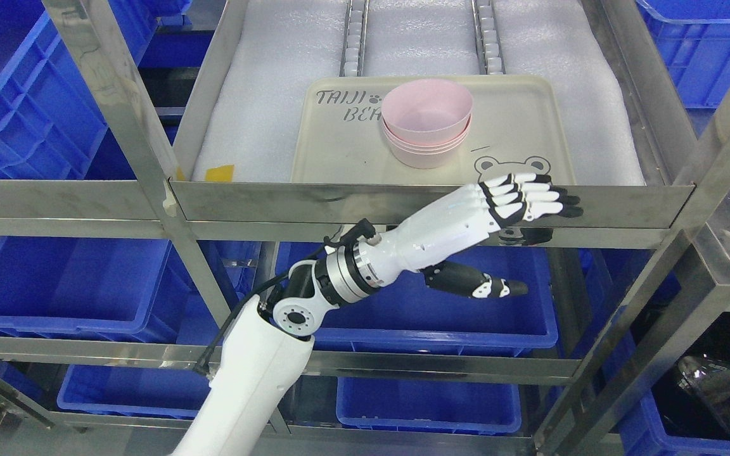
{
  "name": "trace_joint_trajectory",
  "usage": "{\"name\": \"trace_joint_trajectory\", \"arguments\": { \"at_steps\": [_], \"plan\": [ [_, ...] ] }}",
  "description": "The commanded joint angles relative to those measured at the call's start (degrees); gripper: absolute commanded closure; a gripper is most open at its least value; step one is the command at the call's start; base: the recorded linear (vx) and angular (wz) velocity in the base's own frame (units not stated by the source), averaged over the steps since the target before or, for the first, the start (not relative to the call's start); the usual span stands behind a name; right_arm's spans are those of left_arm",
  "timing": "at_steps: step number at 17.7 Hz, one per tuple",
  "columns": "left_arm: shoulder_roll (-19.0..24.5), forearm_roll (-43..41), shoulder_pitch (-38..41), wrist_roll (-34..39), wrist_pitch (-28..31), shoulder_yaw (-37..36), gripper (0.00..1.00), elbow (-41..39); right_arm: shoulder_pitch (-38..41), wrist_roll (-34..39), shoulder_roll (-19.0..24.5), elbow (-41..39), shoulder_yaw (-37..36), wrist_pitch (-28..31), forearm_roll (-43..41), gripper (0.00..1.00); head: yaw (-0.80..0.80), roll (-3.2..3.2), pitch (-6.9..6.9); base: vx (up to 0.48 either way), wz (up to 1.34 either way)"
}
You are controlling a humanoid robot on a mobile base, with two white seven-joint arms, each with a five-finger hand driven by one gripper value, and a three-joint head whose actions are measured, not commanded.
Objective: Stack pink IKEA bowl on shelf middle layer
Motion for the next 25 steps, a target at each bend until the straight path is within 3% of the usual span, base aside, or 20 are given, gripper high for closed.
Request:
{"name": "trace_joint_trajectory", "arguments": {
  "at_steps": [1, 7, 14, 19, 25],
  "plan": [
    [0.40, -1.45, 8.26, -0.25, -0.04, -5.35, 0.13, -1.90, 0.88, -0.03, -1.00, -1.00, 0.00, 0.03, -0.01, 0.00, 0.00, 0.00, 0.00, 0.000, 0.00],
    [0.40, -1.45, 20.65, -1.73, -0.04, -1.49, 0.13, -0.14, 0.88, -0.03, -1.00, -1.00, 0.00, 0.03, 0.07, 0.00, 0.00, 0.00, 0.00, 0.000, 0.00],
    [0.40, 0.65, 33.75, -0.87, -0.04, 10.54, 0.07, 4.86, 0.88, -0.03, -1.00, -1.00, 0.00, 0.03, -0.01, 0.00, 0.00, 0.00, 0.00, 0.000, 0.00],
    [0.98, 6.44, 40.17, 7.47, -0.04, 14.06, 0.07, 6.36, 0.88, -0.03, -1.00, -1.00, 0.00, 0.03, -0.01, 0.00, 0.00, 0.00, 0.00, 0.000, 0.00],
    [0.98, 12.78, 40.80, 21.35, 0.91, 17.58, 0.07, 6.10, 0.88, -0.03, -1.00, -1.00, 0.00, 0.03, -0.01, 0.00, 0.00, 0.00, 0.00, 0.000, 0.00]
  ]
}}
